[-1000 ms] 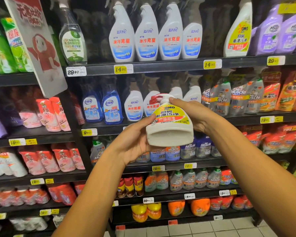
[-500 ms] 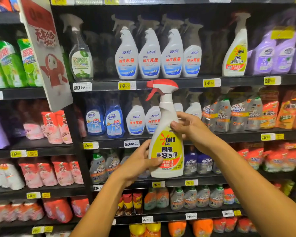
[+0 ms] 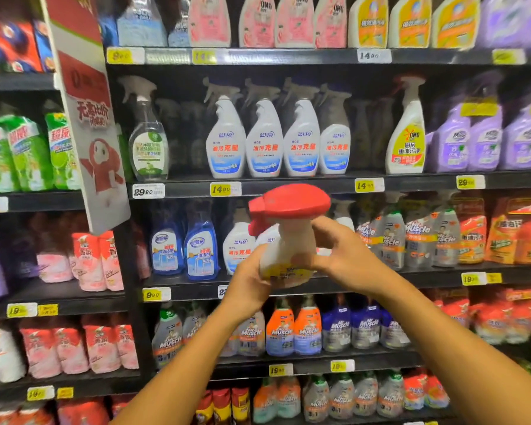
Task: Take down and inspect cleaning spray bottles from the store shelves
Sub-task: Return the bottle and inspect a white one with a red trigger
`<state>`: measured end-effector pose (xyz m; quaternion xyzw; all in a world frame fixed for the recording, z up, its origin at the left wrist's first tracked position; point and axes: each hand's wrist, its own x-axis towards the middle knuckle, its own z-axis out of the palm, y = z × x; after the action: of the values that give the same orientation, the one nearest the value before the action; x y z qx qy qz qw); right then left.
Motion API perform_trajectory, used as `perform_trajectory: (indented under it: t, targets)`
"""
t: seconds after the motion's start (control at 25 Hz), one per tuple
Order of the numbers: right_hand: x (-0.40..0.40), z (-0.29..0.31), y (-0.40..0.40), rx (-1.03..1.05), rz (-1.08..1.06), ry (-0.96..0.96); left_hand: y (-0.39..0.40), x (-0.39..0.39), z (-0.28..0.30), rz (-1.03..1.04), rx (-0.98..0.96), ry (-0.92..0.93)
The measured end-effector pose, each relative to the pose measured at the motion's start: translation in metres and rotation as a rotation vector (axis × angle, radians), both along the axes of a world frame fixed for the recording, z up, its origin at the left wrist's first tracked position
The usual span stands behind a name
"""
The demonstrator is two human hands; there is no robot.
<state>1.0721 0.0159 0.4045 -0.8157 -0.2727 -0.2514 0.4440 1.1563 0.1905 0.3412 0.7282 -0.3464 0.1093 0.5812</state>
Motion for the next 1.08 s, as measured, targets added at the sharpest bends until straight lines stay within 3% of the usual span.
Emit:
perform_trajectory:
  t: [0.24, 0.48, 0.6, 0.8, 1.08]
  targets:
    - [0.006, 0.008, 0.002, -0.318, -0.086, -0.355, -0.008, 0.011, 0.029, 0.219, -0.019, -0.191]
    - [0.013, 0.014, -0.003, -0.286, -0.123, -0.430, -0.005, 0.025, 0.050, 0.225, 0.059, -0.305]
    - [0.016, 0.020, -0.005, -0.108, -0.134, -0.318, -0.004, 0.033, 0.051, 0.236, 0.172, -0.293]
    - [0.020, 0.043, -0.008, 0.320, 0.018, -0.110, 0.005, 0.024, 0.051, -0.143, 0.112, -0.017]
    - [0.025, 0.054, -0.008, 0.368, -0.005, 0.076, 0.012, 0.013, 0.040, -0.232, -0.045, 0.194]
